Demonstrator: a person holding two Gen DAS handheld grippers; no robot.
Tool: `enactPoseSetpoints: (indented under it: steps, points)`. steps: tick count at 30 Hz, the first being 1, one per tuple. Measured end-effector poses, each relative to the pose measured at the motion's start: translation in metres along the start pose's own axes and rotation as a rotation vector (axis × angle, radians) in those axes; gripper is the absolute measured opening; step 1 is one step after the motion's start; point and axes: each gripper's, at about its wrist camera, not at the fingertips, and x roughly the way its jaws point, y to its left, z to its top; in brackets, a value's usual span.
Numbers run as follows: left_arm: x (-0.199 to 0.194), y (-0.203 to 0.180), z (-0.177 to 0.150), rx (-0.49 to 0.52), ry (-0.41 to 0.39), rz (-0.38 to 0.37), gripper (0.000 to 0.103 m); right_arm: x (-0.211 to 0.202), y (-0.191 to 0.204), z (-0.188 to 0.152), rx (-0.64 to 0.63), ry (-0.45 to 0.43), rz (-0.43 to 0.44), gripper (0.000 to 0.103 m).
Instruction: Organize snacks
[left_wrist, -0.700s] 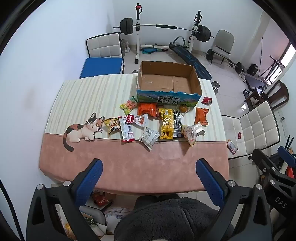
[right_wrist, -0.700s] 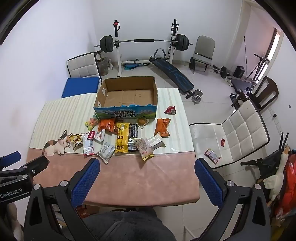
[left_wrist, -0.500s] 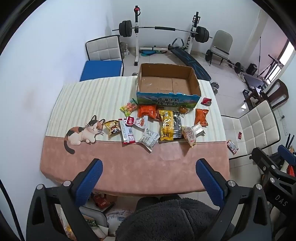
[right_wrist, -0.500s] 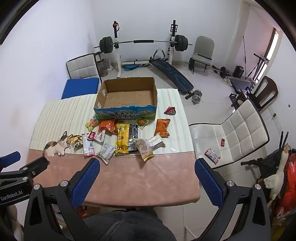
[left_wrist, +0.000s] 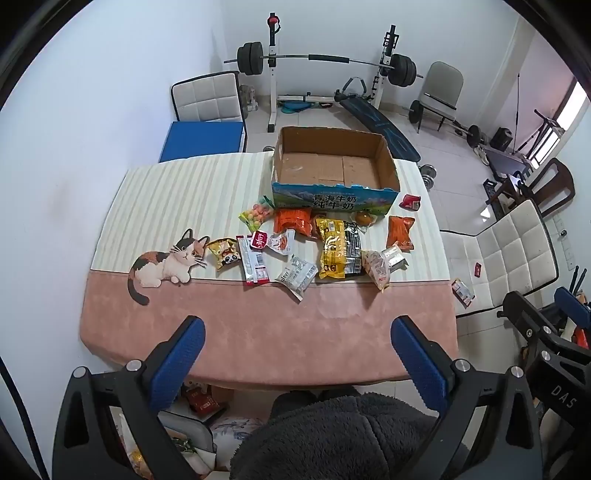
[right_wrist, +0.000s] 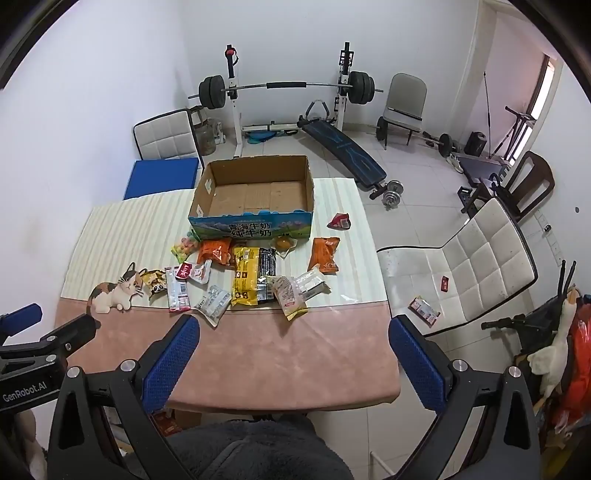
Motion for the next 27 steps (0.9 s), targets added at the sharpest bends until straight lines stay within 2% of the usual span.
enactPoseSetpoints:
  steps: [27]
  points:
    - [-0.008, -0.010, -0.001, -0.003, -0.013, -0.003, 0.103, -0.010, -0.008, -0.002, -0.001, -0.025, 0.010, 0.103]
